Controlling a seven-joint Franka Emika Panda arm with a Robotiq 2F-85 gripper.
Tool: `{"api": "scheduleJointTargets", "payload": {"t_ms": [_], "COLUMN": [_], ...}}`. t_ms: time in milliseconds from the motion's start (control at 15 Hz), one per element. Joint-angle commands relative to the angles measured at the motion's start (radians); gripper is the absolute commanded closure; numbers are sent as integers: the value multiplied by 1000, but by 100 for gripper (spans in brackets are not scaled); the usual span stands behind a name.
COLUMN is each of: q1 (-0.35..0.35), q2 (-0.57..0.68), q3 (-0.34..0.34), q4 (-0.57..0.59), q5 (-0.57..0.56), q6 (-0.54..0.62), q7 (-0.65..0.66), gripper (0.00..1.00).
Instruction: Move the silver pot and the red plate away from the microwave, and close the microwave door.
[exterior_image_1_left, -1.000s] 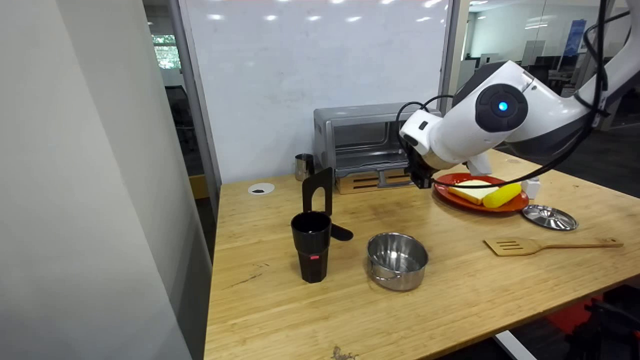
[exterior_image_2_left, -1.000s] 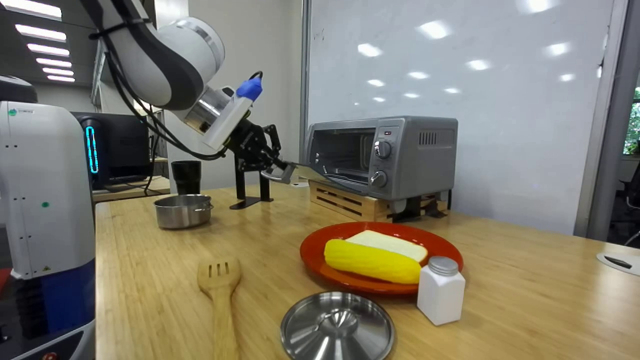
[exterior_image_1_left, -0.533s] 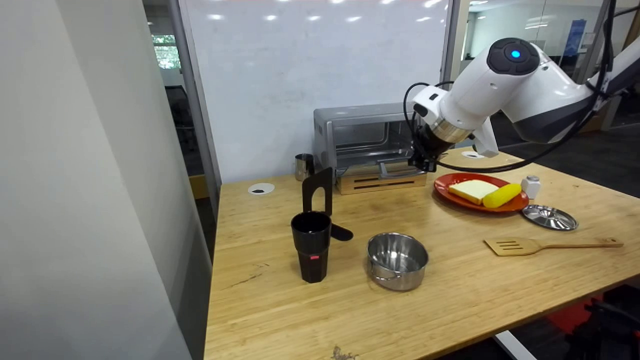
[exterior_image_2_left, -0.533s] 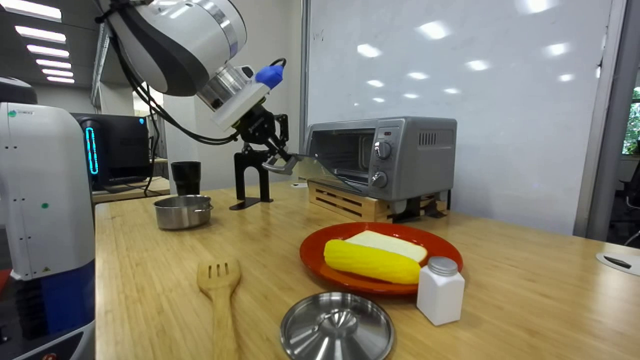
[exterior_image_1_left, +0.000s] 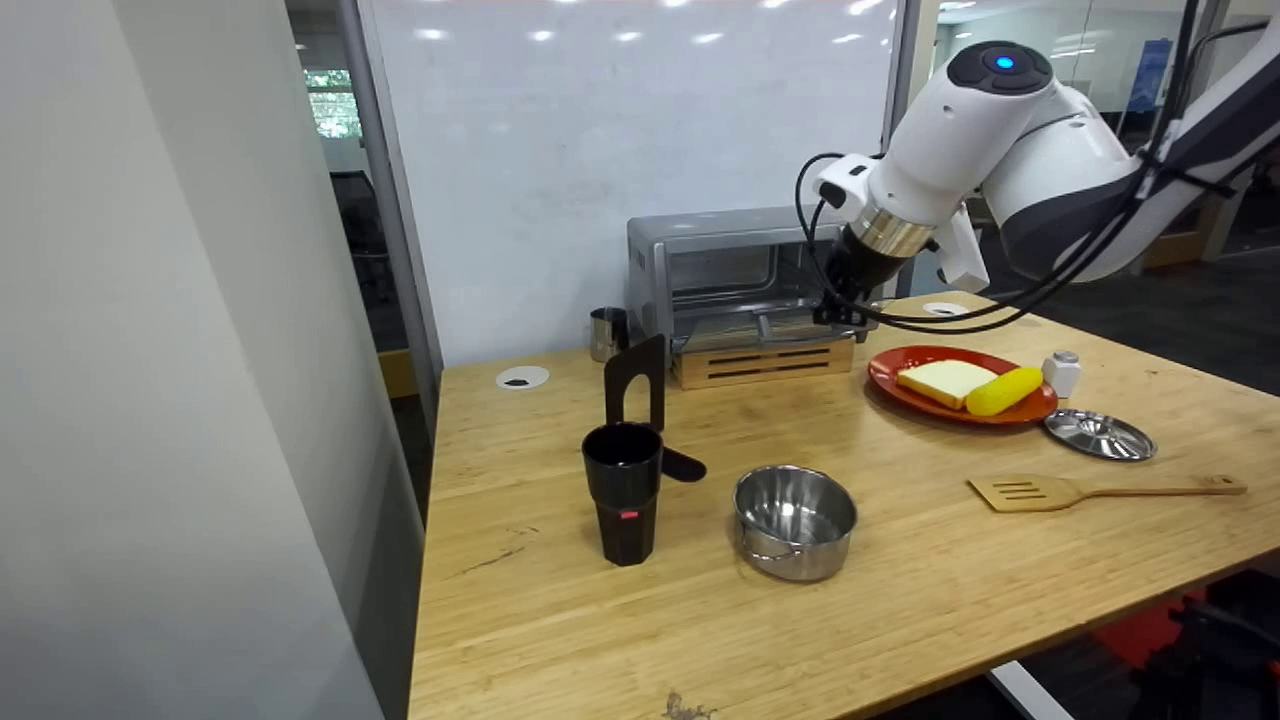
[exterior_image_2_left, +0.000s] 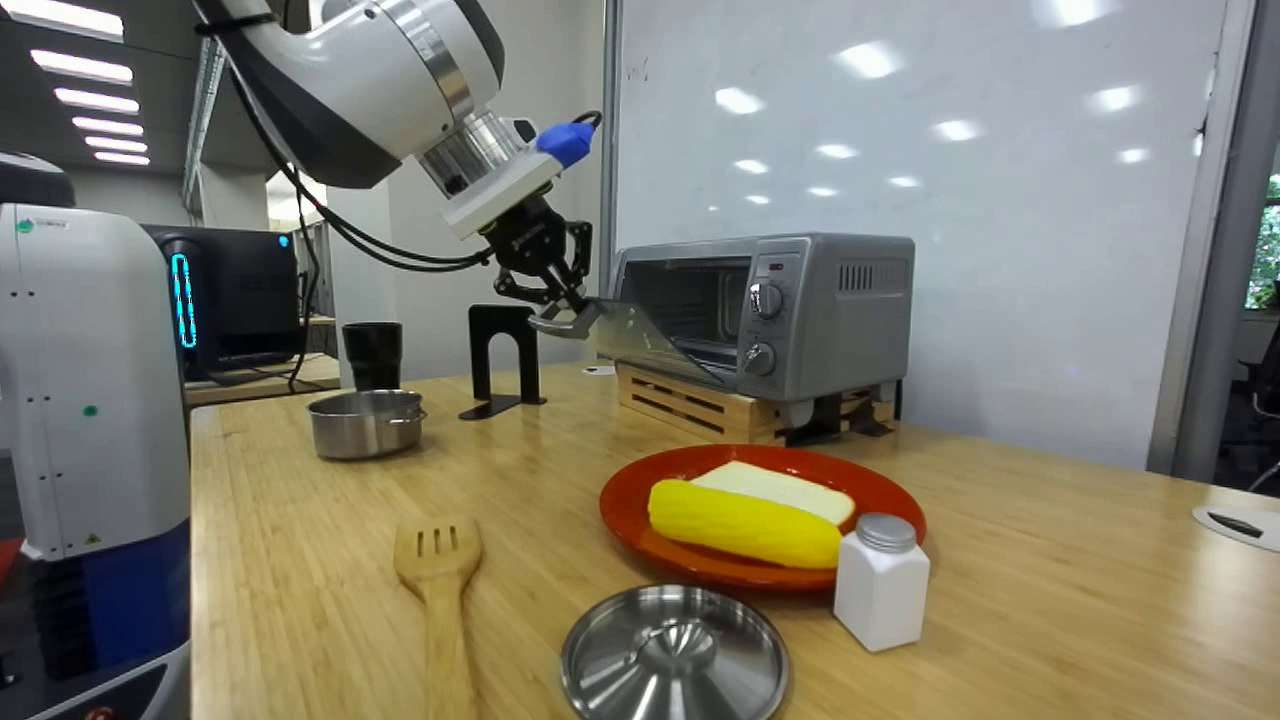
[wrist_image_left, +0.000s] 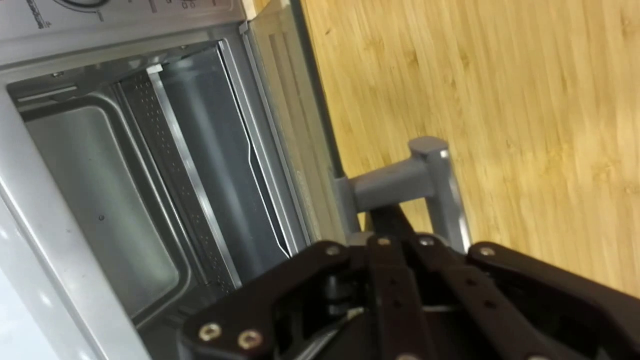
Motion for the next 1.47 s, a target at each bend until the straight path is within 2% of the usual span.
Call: {"api": "scheduleJointTargets", "payload": {"t_ms": [0,867,1400], "q1": [-12,-20,-29], "q2": [17,57,147], "q3": [-6,-6,-4], "q4": [45,242,428], "q5": [158,617,774], "q6": [-43,-245,-420], "q7": [-173,-615,-753], "gripper": [100,100,100]}}
